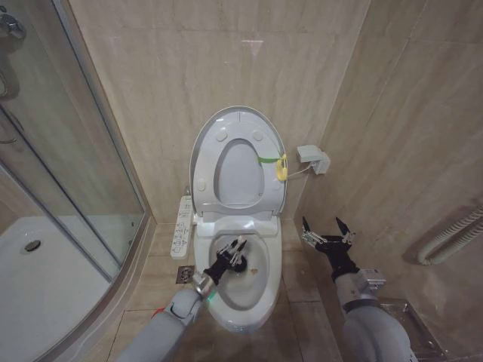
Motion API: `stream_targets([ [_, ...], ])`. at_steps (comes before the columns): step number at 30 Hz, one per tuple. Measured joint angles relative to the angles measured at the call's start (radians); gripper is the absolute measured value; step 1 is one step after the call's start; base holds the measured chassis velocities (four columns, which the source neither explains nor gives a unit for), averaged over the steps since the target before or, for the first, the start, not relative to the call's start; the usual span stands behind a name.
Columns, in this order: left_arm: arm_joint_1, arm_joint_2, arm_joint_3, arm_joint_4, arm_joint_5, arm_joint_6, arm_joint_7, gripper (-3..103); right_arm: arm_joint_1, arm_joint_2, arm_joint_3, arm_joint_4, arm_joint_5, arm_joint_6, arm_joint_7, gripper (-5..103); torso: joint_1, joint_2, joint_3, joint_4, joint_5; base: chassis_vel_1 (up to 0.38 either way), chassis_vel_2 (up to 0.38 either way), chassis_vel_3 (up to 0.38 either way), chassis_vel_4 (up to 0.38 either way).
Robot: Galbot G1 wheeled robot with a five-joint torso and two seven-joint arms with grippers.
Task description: Open the toilet lid, clean the toilet bowl with a toilet brush, close the toilet lid, and flush.
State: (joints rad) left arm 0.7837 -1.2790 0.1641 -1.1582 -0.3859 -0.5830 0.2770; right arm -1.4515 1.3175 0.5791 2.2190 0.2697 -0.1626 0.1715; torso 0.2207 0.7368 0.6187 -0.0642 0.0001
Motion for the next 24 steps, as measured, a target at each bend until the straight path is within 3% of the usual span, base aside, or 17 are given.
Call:
stream_targets([
  [24, -0.068, -0.087, -0.029, -0.008, -0.003, -0.013, -0.034, 20, 0.000, 0.000, 0.000, 0.000, 0.000, 0.000, 0.000, 100, 0.000, 0.000, 0.000, 0.0002, -0.0001, 0.000, 0.000, 0.000, 0.000],
])
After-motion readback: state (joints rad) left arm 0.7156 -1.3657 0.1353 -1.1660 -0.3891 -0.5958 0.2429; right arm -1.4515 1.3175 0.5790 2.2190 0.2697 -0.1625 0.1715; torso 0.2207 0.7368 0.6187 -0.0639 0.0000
